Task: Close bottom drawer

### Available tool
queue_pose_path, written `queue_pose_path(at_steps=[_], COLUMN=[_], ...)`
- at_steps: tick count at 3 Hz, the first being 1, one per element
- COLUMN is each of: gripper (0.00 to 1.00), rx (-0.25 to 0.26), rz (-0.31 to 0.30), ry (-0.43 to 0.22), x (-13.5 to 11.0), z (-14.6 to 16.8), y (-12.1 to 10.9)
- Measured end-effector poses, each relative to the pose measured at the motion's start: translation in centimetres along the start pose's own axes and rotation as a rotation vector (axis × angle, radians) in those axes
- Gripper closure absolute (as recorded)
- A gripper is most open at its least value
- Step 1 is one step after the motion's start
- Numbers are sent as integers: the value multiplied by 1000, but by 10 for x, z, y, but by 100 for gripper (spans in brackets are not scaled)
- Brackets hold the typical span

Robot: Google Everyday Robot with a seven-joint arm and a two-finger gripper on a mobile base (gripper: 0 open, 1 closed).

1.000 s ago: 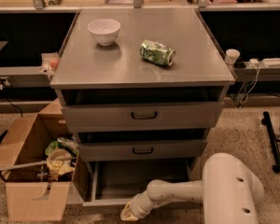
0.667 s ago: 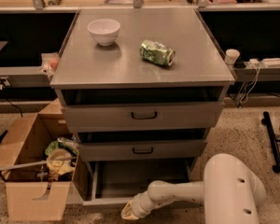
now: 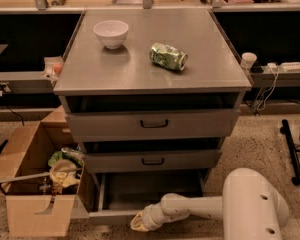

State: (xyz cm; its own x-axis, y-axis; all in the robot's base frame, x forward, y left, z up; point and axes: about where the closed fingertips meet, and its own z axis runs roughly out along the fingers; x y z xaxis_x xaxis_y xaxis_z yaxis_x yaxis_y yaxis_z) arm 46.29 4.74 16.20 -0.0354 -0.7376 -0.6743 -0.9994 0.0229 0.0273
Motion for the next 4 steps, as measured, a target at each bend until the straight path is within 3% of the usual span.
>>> queue_pose_path(at_steps=[2,3,4], gripper=[100,83,60], rx=[41,41,41], rz=[14,14,14], ry=[-18,-18,-18], x=[-1,-1,-1], z=[-3,-3,-3], y=[-16,-16,-16])
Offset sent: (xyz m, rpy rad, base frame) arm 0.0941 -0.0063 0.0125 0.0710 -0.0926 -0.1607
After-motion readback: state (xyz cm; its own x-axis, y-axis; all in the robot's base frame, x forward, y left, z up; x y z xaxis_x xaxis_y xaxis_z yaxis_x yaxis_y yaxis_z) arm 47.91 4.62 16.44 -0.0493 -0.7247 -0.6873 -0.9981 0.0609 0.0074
